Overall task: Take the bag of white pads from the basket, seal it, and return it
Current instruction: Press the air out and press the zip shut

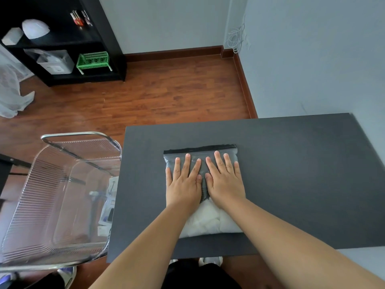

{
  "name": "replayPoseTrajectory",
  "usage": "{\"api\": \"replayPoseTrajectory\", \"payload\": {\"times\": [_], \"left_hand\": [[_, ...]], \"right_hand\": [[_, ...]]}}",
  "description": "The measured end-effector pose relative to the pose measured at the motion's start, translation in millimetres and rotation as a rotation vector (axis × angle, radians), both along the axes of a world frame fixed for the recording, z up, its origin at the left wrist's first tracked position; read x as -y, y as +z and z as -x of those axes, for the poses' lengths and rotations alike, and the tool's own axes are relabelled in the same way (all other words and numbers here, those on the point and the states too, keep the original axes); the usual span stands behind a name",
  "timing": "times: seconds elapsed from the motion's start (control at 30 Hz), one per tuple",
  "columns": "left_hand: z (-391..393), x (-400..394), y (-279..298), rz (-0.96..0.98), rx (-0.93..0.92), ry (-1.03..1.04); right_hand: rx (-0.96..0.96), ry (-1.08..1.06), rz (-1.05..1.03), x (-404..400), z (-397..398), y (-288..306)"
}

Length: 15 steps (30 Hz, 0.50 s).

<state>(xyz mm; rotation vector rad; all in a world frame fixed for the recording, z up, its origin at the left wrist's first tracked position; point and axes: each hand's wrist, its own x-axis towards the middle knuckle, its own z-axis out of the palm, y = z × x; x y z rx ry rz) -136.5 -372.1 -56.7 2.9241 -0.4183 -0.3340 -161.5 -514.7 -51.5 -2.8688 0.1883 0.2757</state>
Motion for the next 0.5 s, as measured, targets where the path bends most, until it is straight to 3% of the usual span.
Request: {"api": "replayPoseTrajectory", "payload": {"times": [0.5], "left_hand": [[-0.2,2.1,3.6,-0.003,0.005,-0.001]], "right_hand": [[-0.005,-0.007,0.039,-1.7,-1.4,-1.3]]}}
